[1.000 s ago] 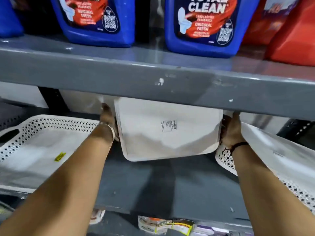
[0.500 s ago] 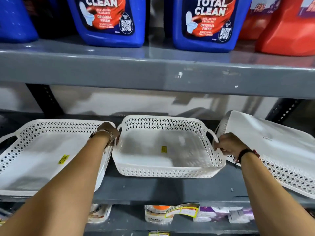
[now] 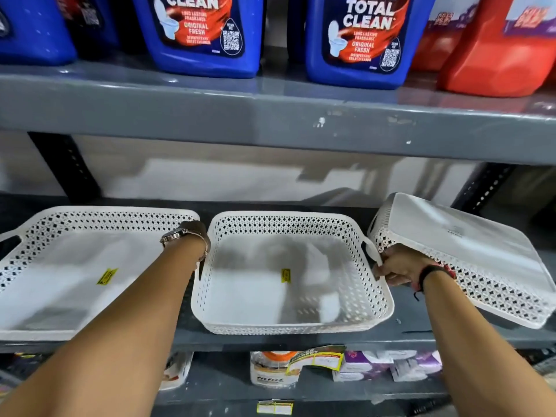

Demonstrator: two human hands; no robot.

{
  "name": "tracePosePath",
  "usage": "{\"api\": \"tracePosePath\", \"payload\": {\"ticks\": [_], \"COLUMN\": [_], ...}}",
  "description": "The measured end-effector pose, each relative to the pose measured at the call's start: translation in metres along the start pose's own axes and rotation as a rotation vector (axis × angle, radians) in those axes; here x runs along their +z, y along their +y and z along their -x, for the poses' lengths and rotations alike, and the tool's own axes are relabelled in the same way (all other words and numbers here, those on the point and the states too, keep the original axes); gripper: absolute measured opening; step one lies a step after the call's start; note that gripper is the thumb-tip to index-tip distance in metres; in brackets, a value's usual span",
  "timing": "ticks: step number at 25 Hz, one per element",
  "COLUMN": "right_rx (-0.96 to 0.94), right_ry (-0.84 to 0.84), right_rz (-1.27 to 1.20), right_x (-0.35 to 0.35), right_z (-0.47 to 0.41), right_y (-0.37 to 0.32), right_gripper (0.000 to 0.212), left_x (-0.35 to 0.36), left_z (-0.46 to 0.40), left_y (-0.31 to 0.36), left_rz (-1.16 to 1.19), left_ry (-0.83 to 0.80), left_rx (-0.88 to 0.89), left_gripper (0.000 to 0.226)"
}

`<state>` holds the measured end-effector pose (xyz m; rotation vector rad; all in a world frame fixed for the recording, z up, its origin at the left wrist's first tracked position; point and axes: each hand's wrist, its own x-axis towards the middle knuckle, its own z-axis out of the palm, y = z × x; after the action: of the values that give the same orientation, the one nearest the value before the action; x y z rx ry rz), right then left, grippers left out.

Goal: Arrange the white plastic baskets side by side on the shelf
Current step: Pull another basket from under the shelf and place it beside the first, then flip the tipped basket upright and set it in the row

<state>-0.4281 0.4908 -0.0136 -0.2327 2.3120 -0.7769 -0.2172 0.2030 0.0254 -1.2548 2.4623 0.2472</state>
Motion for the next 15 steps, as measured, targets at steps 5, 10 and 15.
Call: {"api": "tracePosePath", "payload": {"ticks": [5,10,15], "right_rx": [-0.160,-0.160,-0.067], "right_ry": [0.331,0.699,0.767], "right_rz": [0.047,0.099,0.023], "right_x": [-0.011,-0.074,-0.147], "right_z": [0.020,0.026,-0.009], "right_y": [-0.004,0.036,0.112], "right_gripper": [0.022,0.034,0.038], "left_x": [-0.011,-0.011,0.007], "left_z": [0.006,0.014,0.033], "left_y": [0.035,0.144,0.269], "left_rz": [-0.084,0.143,0.426], "left_ry": [0.272,0.233,0.168], "left_rx": [0.148,0.379,0.498], "left_gripper": [0.034,0.037,0.042]}}
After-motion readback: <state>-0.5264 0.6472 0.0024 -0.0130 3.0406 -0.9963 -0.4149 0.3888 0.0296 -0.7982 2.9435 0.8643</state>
